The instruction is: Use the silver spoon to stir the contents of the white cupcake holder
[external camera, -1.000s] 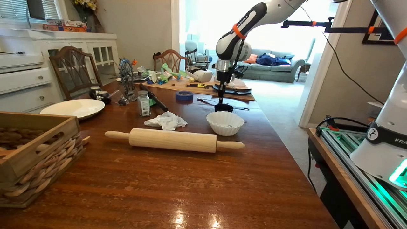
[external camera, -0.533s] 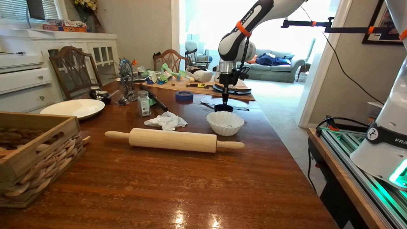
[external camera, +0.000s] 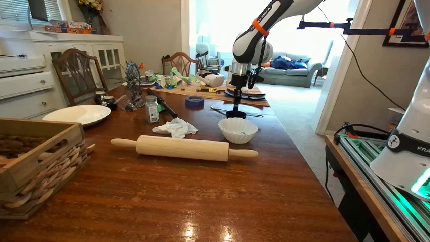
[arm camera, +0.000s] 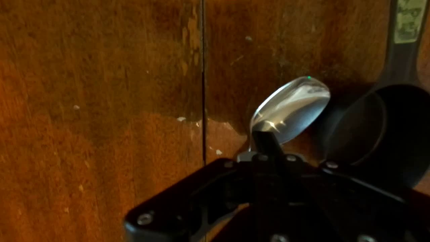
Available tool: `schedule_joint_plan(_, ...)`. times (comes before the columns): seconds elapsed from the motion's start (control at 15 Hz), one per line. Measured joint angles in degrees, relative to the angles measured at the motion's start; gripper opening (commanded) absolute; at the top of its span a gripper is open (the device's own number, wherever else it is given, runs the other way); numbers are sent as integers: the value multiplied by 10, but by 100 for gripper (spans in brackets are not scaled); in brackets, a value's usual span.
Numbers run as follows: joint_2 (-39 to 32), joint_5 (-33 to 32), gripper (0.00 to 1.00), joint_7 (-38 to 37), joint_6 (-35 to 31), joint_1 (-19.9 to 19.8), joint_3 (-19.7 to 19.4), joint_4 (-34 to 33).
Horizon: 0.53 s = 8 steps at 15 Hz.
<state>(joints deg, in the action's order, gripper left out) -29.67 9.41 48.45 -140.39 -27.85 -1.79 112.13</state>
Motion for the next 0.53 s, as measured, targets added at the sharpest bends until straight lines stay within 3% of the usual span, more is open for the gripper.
schedule_joint_plan(0.33,42,-8,0,98,8,2,1,16)
schedule_joint_plan(0.53,47,-16,0,87,8,12,-16,9)
